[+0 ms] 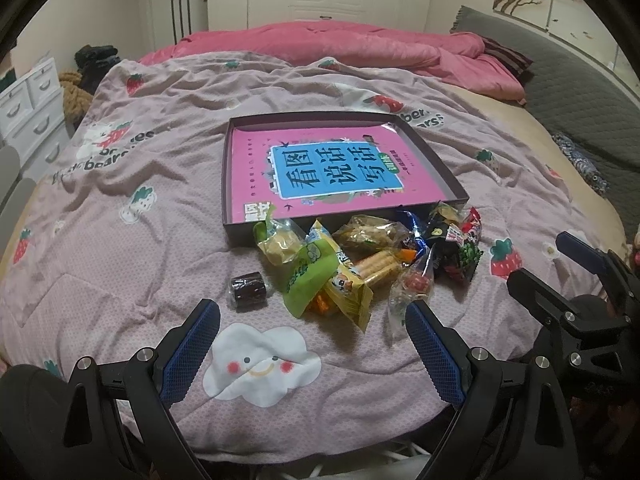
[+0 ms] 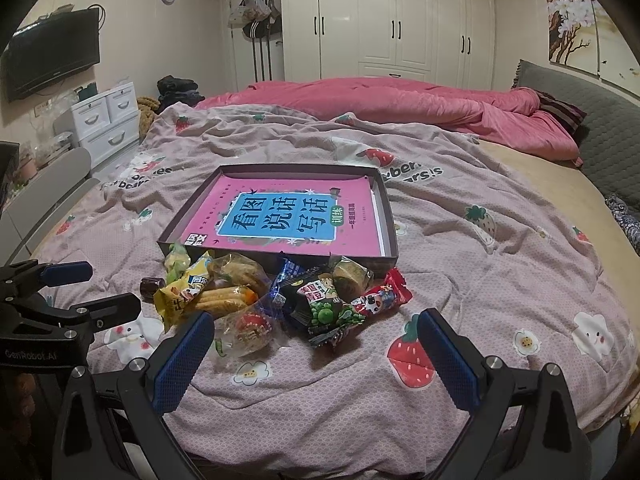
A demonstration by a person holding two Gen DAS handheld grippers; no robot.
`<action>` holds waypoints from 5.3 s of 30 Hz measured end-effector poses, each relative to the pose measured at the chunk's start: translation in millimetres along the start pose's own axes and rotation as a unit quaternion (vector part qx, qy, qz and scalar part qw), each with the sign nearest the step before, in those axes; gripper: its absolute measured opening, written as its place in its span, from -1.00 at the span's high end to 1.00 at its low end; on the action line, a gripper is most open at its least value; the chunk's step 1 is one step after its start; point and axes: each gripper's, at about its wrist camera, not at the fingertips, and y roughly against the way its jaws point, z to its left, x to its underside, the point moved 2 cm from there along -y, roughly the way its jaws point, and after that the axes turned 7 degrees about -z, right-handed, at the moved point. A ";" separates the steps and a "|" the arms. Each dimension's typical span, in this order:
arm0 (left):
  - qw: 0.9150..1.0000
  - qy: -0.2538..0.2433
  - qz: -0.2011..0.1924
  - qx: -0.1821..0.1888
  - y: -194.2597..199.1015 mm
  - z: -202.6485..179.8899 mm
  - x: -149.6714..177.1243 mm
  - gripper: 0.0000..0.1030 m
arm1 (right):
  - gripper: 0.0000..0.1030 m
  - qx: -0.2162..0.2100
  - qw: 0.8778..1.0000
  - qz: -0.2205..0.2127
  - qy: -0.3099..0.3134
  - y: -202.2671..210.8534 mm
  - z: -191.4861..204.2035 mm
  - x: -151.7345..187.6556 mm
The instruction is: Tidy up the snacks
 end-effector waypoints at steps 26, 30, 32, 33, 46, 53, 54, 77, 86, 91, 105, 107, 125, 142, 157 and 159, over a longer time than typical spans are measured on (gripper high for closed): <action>1.000 0.009 0.006 0.001 -0.7 6.2 0.1 -0.83 | -0.99 -0.005 1.000 0.005 -0.010 0.8 -1.3 0.4; 1.000 0.018 0.012 0.001 -4.8 10.4 -0.4 -0.83 | -0.99 -0.002 1.000 0.008 -0.013 -2.5 -3.4 -0.3; 1.000 0.026 0.016 0.000 -6.7 14.9 -0.8 -0.83 | -0.99 -0.003 1.000 0.009 -0.014 -4.4 -4.5 -0.7; 0.999 0.030 0.018 -0.001 -7.7 16.9 -0.6 -0.83 | -0.98 -0.003 1.000 0.010 -0.014 -5.6 -5.3 -0.9; 0.994 0.089 0.057 0.000 -32.5 50.2 -0.3 -0.83 | -0.99 -0.005 1.000 0.018 -0.016 -19.2 -9.5 -2.1; 0.988 0.136 0.073 0.010 -49.5 76.5 -4.9 -0.83 | -0.99 -0.006 0.999 0.027 -0.015 -31.4 -12.6 -1.6; 0.987 0.140 0.077 0.006 -53.0 80.4 -4.2 -0.83 | -0.99 -0.007 0.999 0.029 -0.015 -33.0 -13.2 -1.0; 0.992 0.070 0.103 -0.032 -101.6 67.1 -1.3 -0.44 | -0.46 -0.006 0.996 0.090 0.021 -89.2 -18.6 6.2; 0.991 0.071 0.110 -0.030 -109.9 65.2 2.5 -0.30 | 0.12 -0.035 0.991 0.101 0.079 -106.8 -0.7 8.0; 0.991 0.071 0.109 -0.032 -113.6 63.6 2.2 -0.20 | 0.31 -0.041 0.991 0.097 0.077 -107.6 -1.0 7.2; 0.991 0.099 0.092 -0.007 -98.1 76.4 -3.4 0.26 | 0.43 -0.083 0.994 0.061 0.038 -87.5 -8.7 -3.8; 0.991 0.105 0.084 -0.001 -92.3 77.3 -5.8 0.26 | 0.43 -0.088 0.994 0.054 0.036 -84.9 -8.7 -6.0; 0.994 0.111 -0.004 0.011 -58.3 80.8 -35.5 0.27 | 0.44 -0.108 0.994 -0.014 -0.018 -66.8 -25.8 -32.5; 0.996 0.084 -0.040 0.004 -86.0 73.3 -73.4 0.27 | 0.43 -0.084 0.993 -0.056 -0.065 -90.1 -63.5 -65.5; 0.997 0.081 -0.014 0.011 -129.4 69.2 -84.7 0.27 | 0.43 -0.065 0.995 -0.029 -0.066 -130.6 -74.7 -67.3; 0.997 0.078 -0.010 0.012 -133.8 67.1 -84.4 0.27 | 0.43 -0.062 0.996 -0.022 -0.063 -136.4 -73.7 -65.8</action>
